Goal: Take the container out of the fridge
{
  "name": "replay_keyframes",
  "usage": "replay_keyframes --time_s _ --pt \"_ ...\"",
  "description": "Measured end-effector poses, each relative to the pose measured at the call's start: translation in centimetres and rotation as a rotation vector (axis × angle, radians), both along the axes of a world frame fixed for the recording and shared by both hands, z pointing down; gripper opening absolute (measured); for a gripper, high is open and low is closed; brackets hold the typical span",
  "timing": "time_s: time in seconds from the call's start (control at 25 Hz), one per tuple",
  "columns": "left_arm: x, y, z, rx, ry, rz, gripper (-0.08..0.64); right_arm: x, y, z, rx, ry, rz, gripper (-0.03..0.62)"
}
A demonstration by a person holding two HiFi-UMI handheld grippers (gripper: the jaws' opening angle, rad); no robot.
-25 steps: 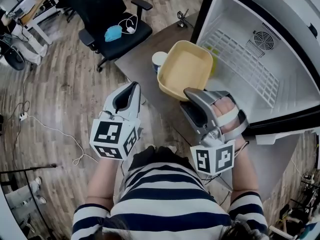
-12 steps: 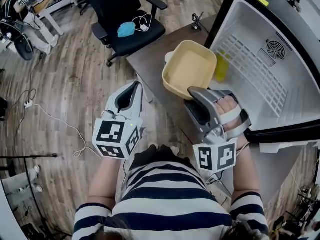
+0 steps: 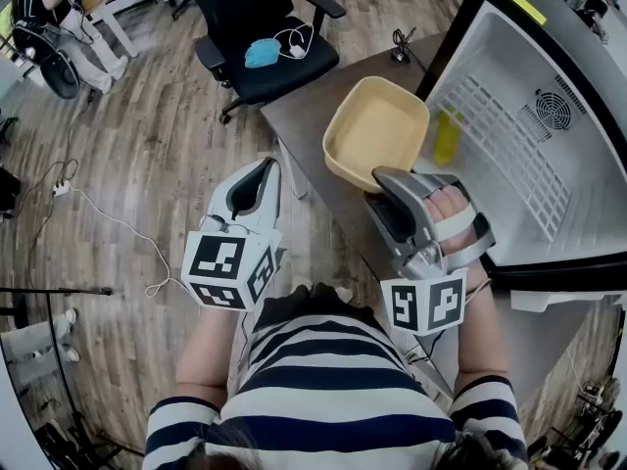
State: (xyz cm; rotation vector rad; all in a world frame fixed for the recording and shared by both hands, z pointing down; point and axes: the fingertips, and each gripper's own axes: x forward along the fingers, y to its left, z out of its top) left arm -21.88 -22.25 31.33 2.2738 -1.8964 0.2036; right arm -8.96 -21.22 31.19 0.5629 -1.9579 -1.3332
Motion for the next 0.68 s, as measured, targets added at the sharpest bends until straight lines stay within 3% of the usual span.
replay_keyframes --time_s 0.68 --pt "-0.66 0.3 0.07 -0.001 0.006 -0.023 0.0 -1.0 -0.17 -0.42 -0.001 -0.013 -0.029 0.181"
